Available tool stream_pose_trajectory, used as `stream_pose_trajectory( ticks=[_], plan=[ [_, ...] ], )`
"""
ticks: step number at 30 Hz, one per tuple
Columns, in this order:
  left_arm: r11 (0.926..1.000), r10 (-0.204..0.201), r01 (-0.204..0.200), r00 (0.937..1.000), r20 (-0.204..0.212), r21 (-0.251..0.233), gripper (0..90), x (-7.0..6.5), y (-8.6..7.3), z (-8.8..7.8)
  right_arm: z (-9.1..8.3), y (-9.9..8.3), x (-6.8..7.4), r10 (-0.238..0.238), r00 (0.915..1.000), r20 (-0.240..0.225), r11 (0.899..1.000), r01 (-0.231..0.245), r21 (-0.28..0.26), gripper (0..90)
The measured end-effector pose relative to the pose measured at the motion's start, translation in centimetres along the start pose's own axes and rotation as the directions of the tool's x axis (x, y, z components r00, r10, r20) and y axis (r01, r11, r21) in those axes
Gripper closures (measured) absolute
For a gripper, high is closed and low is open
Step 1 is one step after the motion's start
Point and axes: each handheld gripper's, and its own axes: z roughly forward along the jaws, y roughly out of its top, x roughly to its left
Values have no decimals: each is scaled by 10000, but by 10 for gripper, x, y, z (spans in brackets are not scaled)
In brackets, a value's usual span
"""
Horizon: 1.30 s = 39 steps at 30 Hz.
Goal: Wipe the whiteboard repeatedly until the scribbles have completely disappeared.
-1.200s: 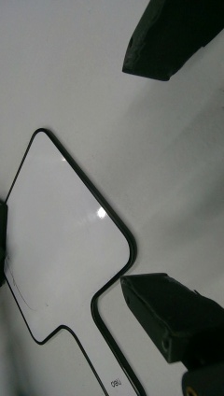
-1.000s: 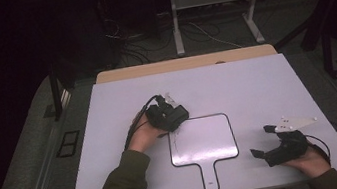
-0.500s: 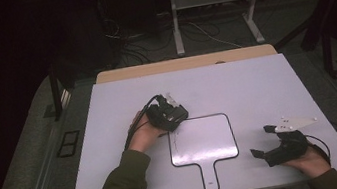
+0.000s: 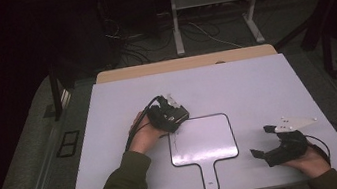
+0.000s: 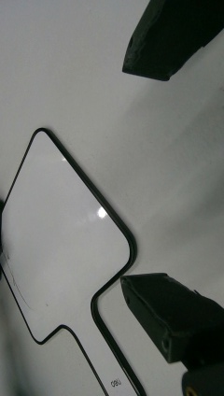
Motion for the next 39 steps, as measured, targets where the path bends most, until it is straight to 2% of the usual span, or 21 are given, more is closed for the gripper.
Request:
stream_pose_trajectory(
  ticks=[4,7,10,12,13,16,18,21,23,26,28,31,35,37,39],
  plan=[
    [9997,236,-236,9991,366,9,394,-11,-1,-3,0,0,-1,7,10000,6,10000,-7,25,0],
    [9995,318,-318,9990,324,1,394,-14,-3,-5,0,0,0,-4,10000,-3,10000,3,-9,0],
    [9999,-65,65,10000,32,-94,394,-3,-7,-4,-1,0,0,0,10000,8,10000,0,-4,0],
    [9992,-381,384,9991,206,-137,394,2,-10,-4,-1,0,0,-12,10000,12,10000,12,-9,0],
    [9991,-373,377,9991,175,-205,393,1,-11,-4,-1,0,0,-20,10000,13,10000,20,-19,0],
    [10000,23,-24,9993,382,6,393,-8,-9,-7,0,0,-1,9,10000,16,10000,-9,4,0],
    [9998,183,-182,9983,551,-34,393,-16,-11,-10,0,0,-1,-10,10000,9,10000,10,47,0],
    [9998,167,-161,9982,580,-113,394,-21,-15,-12,-1,0,0,-19,10000,5,10000,19,7,0],
    [9999,79,-75,9991,415,-103,394,-15,-15,-11,-1,0,0,-24,10000,16,10000,24,30,0],
    [9994,-288,292,9993,231,-176,394,-3,-15,-7,0,1,1,-65,10000,7,10000,65,21,0],
    [9993,-344,348,9992,212,-164,393,-3,-15,-7,0,1,1,-72,10000,-9,10000,73,48,0],
    [10000,-60,62,9993,379,-37,393,-12,-15,-11,0,0,0,-26,10000,4,10000,26,33,0],
    [9997,210,-200,9971,727,-146,393,-31,-22,-18,0,0,1,-44,10000,10,10000,44,27,0],
    [9995,309,-300,9967,754,-128,393,-33,-23,-20,-1,0,1,-43,10000,7,10000,43,25,0],
    [9999,136,-128,9966,811,-105,393,-26,-22,-17,0,0,1,-51,10000,5,10000,50,34,0]
  ],
)
